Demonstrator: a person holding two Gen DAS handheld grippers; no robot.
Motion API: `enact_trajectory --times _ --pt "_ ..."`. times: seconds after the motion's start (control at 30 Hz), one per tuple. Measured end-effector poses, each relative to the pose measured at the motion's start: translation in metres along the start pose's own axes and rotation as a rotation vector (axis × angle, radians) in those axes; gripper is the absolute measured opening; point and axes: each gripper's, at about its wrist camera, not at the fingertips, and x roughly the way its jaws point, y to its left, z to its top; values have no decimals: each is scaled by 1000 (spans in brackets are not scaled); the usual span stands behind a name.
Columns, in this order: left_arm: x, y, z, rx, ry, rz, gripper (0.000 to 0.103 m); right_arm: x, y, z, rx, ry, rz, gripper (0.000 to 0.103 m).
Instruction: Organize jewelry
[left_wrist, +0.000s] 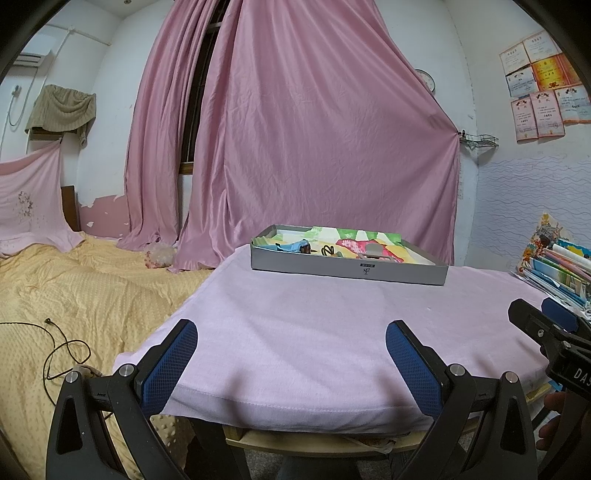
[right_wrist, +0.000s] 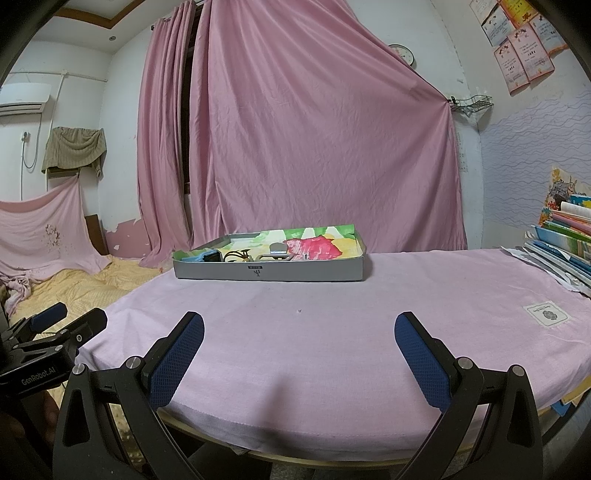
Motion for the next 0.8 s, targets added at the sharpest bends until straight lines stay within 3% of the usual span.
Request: enact_trajectory --times 0.8 --pt "3 0 -1 -7 15 14 102 -1 1 1 -2 -4 0 102"
